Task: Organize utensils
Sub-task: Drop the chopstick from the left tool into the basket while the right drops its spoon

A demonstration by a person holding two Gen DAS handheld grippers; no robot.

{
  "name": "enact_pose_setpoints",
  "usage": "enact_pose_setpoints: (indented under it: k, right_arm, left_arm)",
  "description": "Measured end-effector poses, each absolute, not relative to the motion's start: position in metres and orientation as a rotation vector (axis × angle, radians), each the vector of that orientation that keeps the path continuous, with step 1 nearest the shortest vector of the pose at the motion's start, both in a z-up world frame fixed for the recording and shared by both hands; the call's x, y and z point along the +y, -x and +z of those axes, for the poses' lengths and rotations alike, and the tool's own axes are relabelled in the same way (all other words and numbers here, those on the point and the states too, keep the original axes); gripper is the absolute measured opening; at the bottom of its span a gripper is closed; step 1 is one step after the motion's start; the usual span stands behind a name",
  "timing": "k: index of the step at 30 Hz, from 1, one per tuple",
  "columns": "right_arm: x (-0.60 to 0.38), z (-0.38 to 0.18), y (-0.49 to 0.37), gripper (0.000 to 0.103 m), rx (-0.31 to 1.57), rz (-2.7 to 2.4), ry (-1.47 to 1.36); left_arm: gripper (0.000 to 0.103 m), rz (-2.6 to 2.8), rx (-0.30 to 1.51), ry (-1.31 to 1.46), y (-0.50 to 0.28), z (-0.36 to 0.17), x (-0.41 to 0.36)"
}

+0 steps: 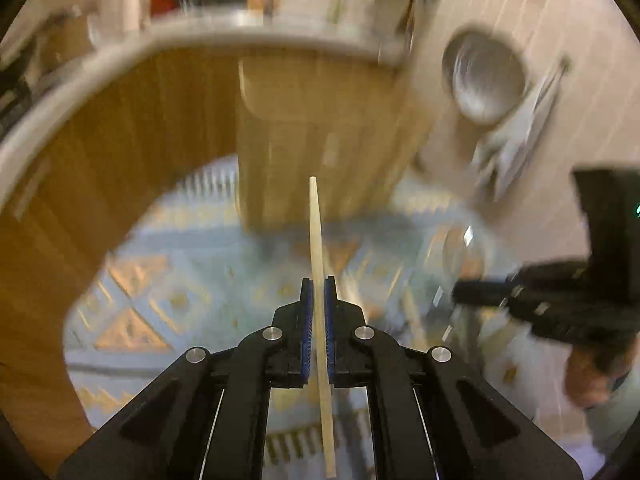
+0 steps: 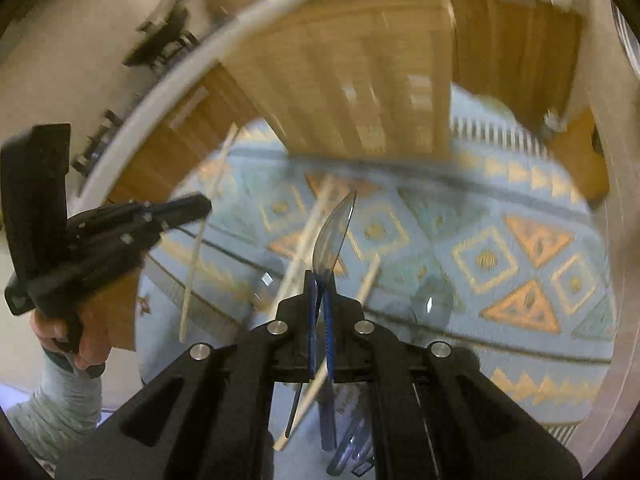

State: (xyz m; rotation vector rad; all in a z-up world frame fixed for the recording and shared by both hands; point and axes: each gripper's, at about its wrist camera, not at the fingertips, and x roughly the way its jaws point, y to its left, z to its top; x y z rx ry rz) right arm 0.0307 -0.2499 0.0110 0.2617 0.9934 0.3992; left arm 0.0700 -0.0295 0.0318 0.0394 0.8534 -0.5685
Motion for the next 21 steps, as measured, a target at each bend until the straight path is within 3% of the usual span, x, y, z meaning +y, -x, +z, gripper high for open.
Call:
enact_pose_setpoints:
  k: [5, 10, 15, 21]
  right_arm:
    - [-0.255, 0.072, -0.031, 0.003, 0.751, 0.394, -0.239]
    - [-0.257, 0.123, -0.052, 0.003, 0.545, 0.303, -0.18]
    - [-0.267, 0.147, -0.082, 0.003, 0.381, 0.125, -0.111]
    - [-0.278, 0.122, -0.133, 0.003, 0.316, -0.062, -0.05]
  left_arm:
    - [0.003, -0.533, 0.531, 0.077, -0.066, 0.11, -0.022]
    - [0.003, -0.517, 0.334, 0.164, -0.083, 0.151, -0.041]
    - [0.003, -0.427, 0.178, 0.158, -0.11, 0.16, -0.066]
    - [0.003, -0.337, 0.13, 0.158, -0.148, 0.141, -0.083]
